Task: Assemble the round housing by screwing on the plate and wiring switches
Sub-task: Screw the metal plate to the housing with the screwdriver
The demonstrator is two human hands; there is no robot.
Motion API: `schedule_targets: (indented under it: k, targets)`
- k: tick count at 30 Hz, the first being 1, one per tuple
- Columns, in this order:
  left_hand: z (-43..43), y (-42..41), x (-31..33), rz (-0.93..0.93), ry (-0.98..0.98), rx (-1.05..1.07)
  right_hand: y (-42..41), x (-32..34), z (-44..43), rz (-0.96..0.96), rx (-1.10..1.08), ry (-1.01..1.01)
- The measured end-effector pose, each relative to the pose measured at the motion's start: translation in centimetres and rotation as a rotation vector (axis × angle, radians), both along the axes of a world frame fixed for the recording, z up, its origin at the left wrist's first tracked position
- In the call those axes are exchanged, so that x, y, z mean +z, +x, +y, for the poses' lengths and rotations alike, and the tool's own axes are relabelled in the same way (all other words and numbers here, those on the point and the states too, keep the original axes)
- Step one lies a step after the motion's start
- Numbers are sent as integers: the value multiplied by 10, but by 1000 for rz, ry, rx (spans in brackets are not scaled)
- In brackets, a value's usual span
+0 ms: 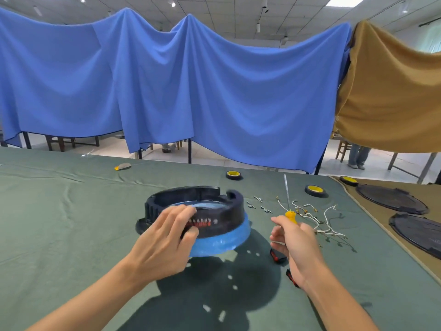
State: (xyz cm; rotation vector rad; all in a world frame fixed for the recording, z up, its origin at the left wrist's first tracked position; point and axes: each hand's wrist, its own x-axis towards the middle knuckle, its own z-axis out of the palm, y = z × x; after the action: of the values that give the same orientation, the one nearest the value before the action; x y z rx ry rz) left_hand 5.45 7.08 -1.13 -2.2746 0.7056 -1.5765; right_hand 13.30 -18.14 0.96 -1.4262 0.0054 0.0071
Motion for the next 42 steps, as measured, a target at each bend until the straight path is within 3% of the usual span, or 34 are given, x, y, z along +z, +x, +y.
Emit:
schedule_targets:
  k: [3, 8, 20, 25, 32, 38, 42]
  targets:
    - [9, -9, -15, 39, 115, -113, 1, -4, 8, 4, -3, 1]
    - [21, -14, -20, 58, 11, -185, -1, -13, 24, -5, -4, -62]
    - [10, -9, -23, -9, -35, -235, -2, -22, 49, 74, 21, -113]
    - [-20, -8, -4, -60, -116, -51, 0, -18, 53, 110, 32, -98]
    - [-69, -1, 1, 244, -252, 286, -14, -21, 52, 26, 13, -191]
    - [-47, -4, -4, 285, -77, 211, -19, -17, 44, 59, 86, -281]
    - [-24, -2, 0, 298, -93, 85, -15, -14, 41, 34, 71, -313]
